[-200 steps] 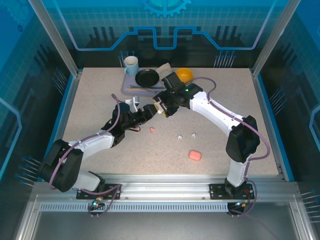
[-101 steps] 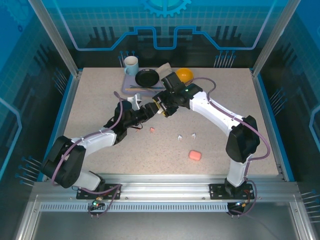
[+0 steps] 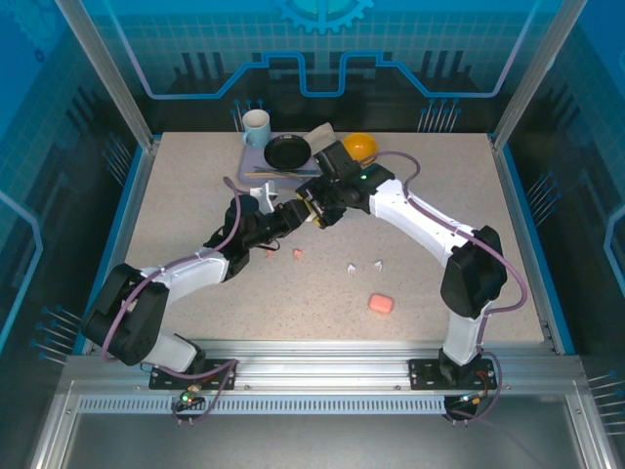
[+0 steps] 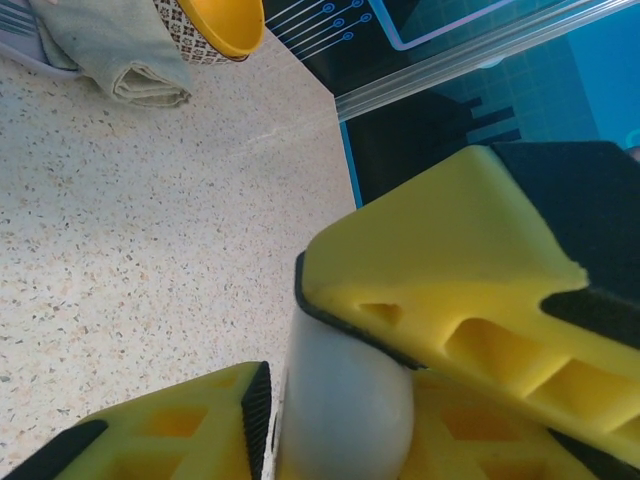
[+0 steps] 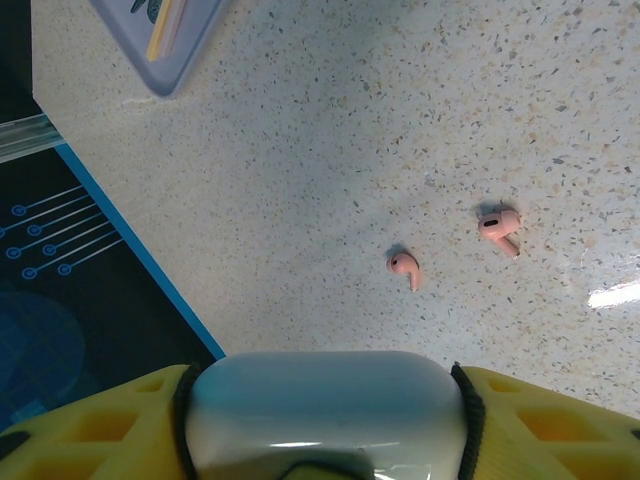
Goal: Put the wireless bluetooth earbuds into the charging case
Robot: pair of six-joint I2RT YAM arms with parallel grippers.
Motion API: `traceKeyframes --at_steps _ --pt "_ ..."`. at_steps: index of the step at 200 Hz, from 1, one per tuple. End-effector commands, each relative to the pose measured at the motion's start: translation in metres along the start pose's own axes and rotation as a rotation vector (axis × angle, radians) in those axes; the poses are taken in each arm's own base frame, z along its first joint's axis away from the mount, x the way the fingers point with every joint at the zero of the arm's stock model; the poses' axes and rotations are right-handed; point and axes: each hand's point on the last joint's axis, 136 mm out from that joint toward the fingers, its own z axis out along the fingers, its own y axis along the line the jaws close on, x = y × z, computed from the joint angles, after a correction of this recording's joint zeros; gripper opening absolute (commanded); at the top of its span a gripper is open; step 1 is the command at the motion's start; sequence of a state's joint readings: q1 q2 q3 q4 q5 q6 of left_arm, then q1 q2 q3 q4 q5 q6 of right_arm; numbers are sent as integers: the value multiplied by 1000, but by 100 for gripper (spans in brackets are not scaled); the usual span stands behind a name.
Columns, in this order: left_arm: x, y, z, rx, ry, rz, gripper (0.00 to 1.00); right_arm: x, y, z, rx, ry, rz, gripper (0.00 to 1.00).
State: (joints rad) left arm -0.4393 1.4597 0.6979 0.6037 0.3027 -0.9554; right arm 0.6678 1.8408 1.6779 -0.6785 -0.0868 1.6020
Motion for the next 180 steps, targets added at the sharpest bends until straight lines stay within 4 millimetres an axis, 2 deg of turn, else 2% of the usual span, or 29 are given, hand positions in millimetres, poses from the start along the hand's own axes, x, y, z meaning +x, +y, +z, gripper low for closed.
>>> traceKeyframes --at_steps 1,43,56,67,78,94,118,146,169,180 --pt "-6 -11 1 20 -26 44 32 9 6 4 -10 24 1 60" --pt "-7 -11 0 10 -27 45 16 9 10 2 -25 23 5 60" --pt "-7 -11 0 8 -24 44 7 8 12 2 -33 22 5 60" --pt "-7 -11 -1 0 -24 45 0 5 17 0 -54 21 -5 65" --pt "-8 -10 -2 -11 -25 47 0 -1 20 -5 -67 9 -13 73" --pt "-8 -11 -3 -28 -12 55 0 -20 26 -21 -98 -35 -45 85" --pt "-6 -20 -4 -29 46 102 0 -56 21 -55 -118 -121 -131 91" --pt "-8 -29 -10 17 157 144 0 -94 4 -80 -199 -154 -325 96" --pt "-14 -39 -16 110 259 131 0 -103 -4 -95 -348 -135 -591 96" --pt "-16 -45 -17 145 311 125 0 -98 -6 -106 -407 -130 -724 95"
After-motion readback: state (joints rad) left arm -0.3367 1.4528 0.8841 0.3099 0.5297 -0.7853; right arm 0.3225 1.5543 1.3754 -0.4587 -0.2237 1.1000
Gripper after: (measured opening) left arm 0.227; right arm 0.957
